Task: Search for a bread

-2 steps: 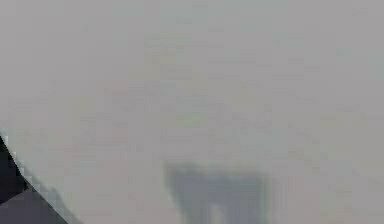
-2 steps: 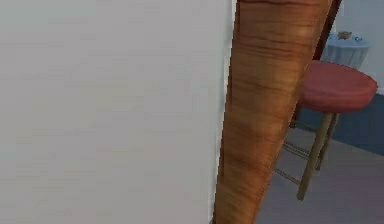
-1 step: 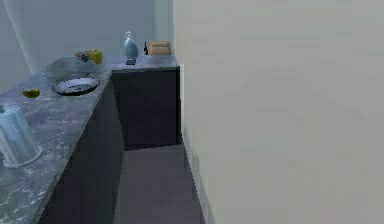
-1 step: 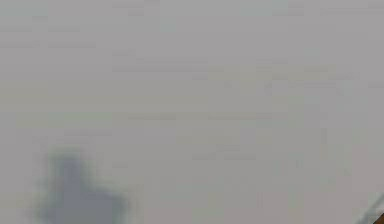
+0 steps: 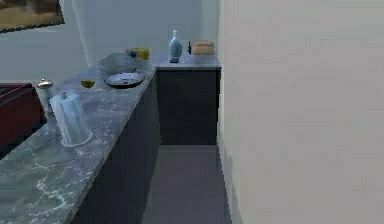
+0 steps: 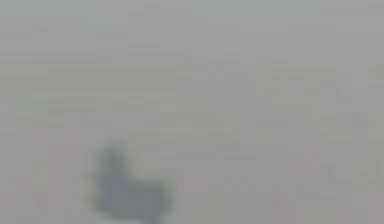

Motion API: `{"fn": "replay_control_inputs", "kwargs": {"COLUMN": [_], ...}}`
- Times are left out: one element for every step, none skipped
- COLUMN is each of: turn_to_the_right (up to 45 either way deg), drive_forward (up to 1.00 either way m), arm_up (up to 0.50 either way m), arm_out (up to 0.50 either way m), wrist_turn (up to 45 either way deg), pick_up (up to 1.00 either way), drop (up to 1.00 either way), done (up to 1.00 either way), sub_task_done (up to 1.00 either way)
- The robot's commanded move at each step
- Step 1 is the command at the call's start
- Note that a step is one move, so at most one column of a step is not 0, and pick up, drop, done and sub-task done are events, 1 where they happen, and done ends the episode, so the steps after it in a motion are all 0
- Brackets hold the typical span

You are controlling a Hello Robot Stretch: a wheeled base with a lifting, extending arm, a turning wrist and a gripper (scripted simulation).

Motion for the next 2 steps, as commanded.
{"fn": "replay_control_inputs", "kwargs": {"turn_to_the_right": [0.0,-6.0], "drive_forward": [1.00,0.00], "arm_up": [0.00,0.00], "arm_out": [0.00,0.00], "wrist_turn": [0.0,0.0], "pick_up": [0.00,0.00], "drop": [0.00,0.00], "done": [0.00,0.00], "sub_task_done": [0.00,0.00]}}
